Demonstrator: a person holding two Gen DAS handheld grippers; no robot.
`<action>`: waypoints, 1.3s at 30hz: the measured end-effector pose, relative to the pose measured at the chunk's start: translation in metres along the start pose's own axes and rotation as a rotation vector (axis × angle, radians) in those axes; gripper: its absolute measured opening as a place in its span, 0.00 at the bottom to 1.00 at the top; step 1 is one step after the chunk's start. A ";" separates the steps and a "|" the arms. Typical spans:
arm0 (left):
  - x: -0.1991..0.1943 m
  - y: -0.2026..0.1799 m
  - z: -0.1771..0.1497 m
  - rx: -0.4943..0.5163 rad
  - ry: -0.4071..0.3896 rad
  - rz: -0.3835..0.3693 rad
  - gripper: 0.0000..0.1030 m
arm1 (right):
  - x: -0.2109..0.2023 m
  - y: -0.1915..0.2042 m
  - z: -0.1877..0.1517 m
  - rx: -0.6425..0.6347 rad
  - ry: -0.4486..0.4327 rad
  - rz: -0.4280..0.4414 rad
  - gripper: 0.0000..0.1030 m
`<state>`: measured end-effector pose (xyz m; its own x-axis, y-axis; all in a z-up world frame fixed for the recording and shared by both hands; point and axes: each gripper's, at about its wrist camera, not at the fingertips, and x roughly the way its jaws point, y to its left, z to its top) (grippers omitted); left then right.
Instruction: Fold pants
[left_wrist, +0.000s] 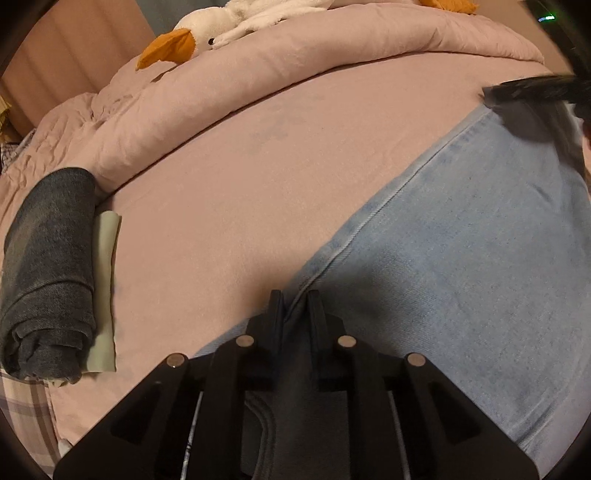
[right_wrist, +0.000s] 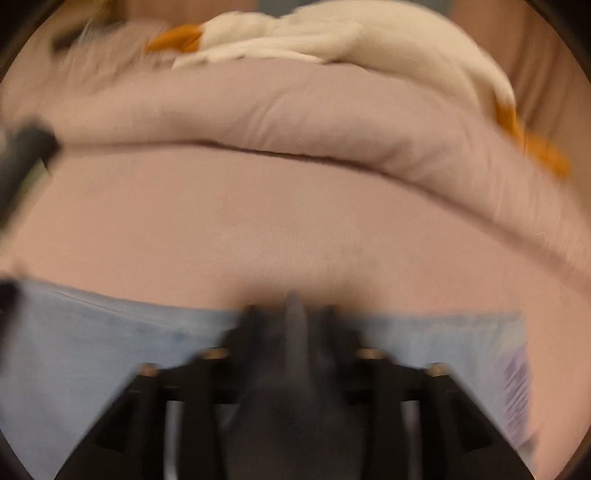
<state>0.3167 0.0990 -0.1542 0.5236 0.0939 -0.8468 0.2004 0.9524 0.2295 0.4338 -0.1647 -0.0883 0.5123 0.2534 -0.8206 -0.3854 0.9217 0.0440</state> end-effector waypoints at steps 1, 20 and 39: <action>0.002 0.005 0.005 -0.007 0.002 -0.003 0.14 | -0.013 -0.010 -0.001 0.047 -0.029 0.045 0.44; -0.011 0.013 0.005 -0.143 -0.016 -0.140 0.15 | -0.045 -0.184 -0.046 0.190 0.084 -0.127 0.06; -0.029 0.003 0.000 -0.176 -0.039 -0.159 0.29 | -0.064 -0.163 -0.025 0.094 -0.123 -0.419 0.04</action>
<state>0.3022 0.0987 -0.1285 0.5293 -0.0691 -0.8456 0.1370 0.9906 0.0048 0.4446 -0.3381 -0.0572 0.6991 -0.1200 -0.7049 -0.0567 0.9734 -0.2219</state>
